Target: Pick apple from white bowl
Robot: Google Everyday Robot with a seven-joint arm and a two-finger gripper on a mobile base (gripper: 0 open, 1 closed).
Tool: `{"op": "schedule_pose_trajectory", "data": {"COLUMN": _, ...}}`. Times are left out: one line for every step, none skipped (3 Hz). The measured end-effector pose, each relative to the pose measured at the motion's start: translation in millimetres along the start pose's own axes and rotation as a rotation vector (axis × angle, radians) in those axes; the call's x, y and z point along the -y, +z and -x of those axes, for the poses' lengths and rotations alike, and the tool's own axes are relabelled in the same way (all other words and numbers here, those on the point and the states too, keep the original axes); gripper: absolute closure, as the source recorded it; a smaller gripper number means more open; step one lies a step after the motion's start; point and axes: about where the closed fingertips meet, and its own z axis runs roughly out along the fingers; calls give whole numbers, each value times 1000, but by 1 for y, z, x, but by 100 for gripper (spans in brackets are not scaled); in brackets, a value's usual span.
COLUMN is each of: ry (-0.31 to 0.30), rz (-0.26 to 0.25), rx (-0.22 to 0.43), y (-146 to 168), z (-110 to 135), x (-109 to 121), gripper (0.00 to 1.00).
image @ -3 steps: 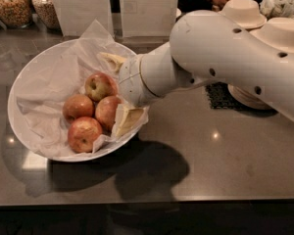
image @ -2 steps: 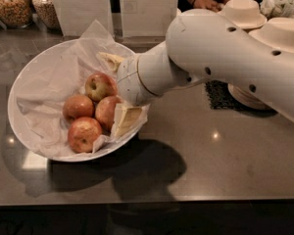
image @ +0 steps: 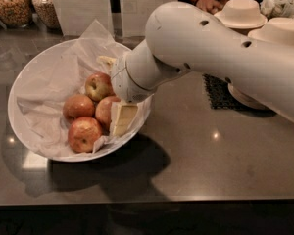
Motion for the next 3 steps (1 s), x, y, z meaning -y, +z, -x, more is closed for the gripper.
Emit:
{"op": "schedule_pose_trajectory", "data": {"ry": 1, "rz": 0, "rx": 0, "y": 0, "z": 0, "x": 0, "gripper": 0}}
{"op": "schedule_pose_trajectory", "data": {"ry": 0, "rz": 9, "rx": -71, "y": 0, "z": 0, "x": 1, "gripper": 0}}
{"op": "schedule_pose_trajectory", "data": {"ry": 23, "rz": -4, "rx": -118, "y": 1, "z": -6, "x": 5, "gripper": 0}}
